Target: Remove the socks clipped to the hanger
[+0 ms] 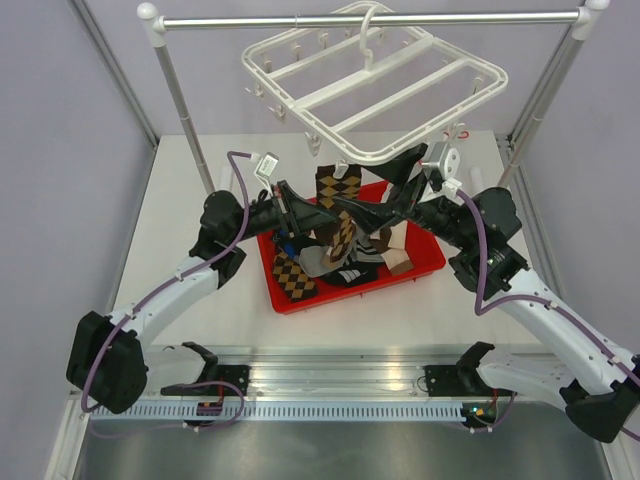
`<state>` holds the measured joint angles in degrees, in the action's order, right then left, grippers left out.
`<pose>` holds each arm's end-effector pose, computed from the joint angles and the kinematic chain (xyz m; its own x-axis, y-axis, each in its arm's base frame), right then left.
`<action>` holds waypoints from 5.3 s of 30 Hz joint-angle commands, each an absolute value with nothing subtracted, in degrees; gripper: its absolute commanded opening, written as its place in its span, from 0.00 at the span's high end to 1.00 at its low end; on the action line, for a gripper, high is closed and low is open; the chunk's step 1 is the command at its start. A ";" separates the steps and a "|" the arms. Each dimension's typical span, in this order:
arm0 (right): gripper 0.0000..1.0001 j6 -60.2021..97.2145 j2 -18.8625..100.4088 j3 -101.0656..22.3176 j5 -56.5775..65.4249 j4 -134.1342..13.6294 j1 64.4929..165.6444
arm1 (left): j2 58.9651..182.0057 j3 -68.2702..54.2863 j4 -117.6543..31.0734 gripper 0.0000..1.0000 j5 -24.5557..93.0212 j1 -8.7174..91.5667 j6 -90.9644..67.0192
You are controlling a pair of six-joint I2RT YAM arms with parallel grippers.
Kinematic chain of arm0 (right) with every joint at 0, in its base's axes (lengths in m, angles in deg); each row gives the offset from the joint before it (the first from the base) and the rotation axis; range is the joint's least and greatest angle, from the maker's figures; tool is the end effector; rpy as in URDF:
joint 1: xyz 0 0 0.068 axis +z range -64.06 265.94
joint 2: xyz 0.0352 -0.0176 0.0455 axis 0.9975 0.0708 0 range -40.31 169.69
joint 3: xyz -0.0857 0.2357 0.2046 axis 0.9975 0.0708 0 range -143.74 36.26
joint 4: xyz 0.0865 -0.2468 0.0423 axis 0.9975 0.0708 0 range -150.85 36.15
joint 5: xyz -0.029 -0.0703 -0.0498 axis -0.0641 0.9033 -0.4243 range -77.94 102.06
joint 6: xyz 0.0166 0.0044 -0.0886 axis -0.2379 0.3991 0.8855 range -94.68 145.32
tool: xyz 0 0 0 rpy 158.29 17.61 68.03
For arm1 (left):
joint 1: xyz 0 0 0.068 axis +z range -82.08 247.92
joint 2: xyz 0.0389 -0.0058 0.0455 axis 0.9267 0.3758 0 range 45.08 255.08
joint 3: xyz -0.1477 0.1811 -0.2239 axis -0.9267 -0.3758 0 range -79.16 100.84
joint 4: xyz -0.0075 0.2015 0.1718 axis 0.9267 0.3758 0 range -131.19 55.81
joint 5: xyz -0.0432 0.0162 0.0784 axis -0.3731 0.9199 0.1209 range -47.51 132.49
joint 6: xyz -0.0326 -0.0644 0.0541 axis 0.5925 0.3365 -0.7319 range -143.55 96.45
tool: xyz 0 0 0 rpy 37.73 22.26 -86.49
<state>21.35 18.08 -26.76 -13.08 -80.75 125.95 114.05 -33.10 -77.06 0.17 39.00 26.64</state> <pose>0.1549 0.1748 0.5238 0.2564 0.2972 -0.9197 -0.8980 0.4253 -0.1130 0.2269 -0.1875 0.3971 -0.5902 -0.3228 -0.7399 0.7474 0.1278 -0.6519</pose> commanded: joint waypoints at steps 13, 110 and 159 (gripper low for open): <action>0.20 26.45 20.34 -26.14 -2.89 -86.95 133.12 | 117.41 -30.47 -81.71 0.98 -5.05 39.18 32.79; 0.99 31.83 25.35 -25.79 18.65 -95.57 139.03 | 117.94 -30.73 -70.89 0.32 15.25 37.51 21.62; 0.48 24.54 23.95 -25.61 20.68 -88.90 139.29 | 111.97 -16.84 -17.10 0.00 37.13 34.00 3.08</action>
